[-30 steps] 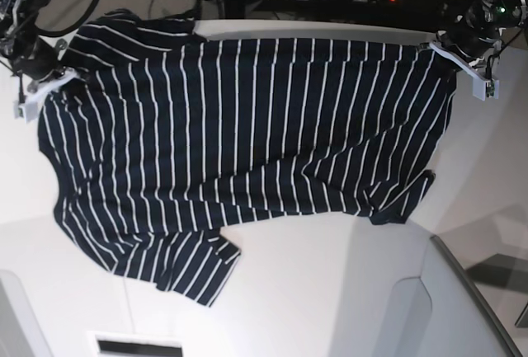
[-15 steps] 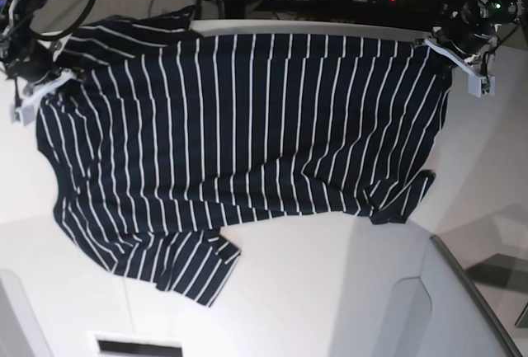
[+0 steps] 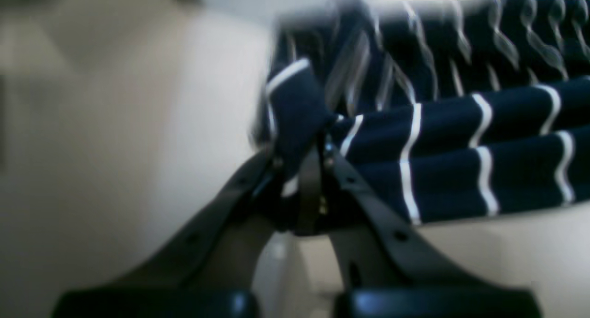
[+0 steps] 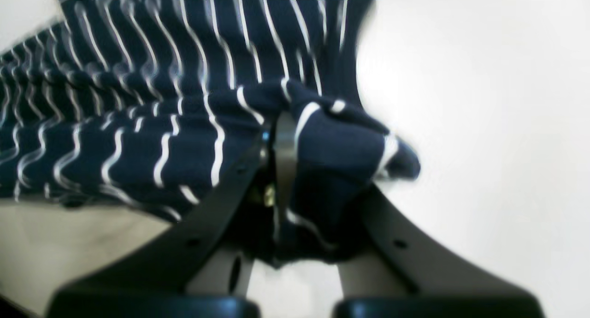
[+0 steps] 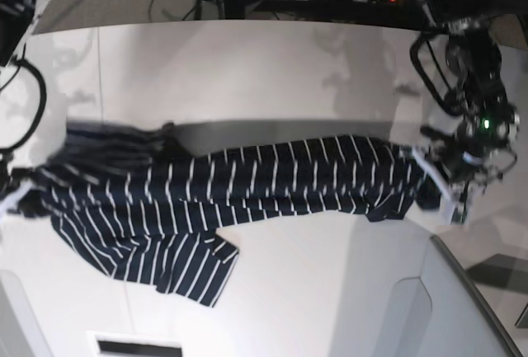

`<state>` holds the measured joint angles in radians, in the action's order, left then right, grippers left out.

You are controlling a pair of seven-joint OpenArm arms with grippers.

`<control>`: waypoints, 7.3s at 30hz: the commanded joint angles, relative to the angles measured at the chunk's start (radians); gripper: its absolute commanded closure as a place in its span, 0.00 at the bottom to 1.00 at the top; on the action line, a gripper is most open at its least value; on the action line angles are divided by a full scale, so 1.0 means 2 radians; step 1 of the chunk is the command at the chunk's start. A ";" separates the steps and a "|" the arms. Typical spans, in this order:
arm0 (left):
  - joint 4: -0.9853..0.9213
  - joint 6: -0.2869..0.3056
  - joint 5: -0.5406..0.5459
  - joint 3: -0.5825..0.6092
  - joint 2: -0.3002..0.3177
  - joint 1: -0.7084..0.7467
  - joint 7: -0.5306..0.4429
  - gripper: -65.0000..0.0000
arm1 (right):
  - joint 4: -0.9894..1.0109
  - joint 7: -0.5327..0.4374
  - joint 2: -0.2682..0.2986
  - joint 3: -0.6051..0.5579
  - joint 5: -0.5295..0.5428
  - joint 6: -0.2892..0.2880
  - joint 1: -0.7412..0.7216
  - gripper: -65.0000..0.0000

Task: Layout the t-shirt on the table in an organized manner, then fold the t-shirt properly
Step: 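Lift the held edge with both grippers and fold it over the shirt, then lay the folded edge down with both grippers and smooth it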

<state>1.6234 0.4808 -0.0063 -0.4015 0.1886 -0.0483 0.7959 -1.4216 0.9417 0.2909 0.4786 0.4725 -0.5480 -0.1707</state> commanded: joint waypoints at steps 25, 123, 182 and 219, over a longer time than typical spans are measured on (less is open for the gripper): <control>-0.264 -0.009 -0.049 0.145 0.076 -0.430 0.037 1.00 | 0.203 -0.121 0.107 -0.213 -0.002 0.002 -0.313 1.00; 0.006 -0.030 -0.083 0.170 0.091 -0.249 0.132 1.00 | 0.110 -0.064 0.119 -0.148 -0.175 -0.002 -0.246 1.00; -0.260 -0.033 -0.110 0.166 0.065 -0.191 0.026 1.00 | 0.397 -0.164 0.027 -0.092 -0.283 0.001 -0.223 1.00; -0.181 -0.084 -0.131 0.088 0.043 -0.082 0.026 1.00 | 0.223 -0.065 0.013 -0.052 -0.282 -0.065 -0.090 1.00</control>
<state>1.2457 0.3401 -0.2241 -0.2188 0.2493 -0.1867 0.8490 -0.9592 0.8120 0.2863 0.3691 -0.0532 -0.6983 -0.3202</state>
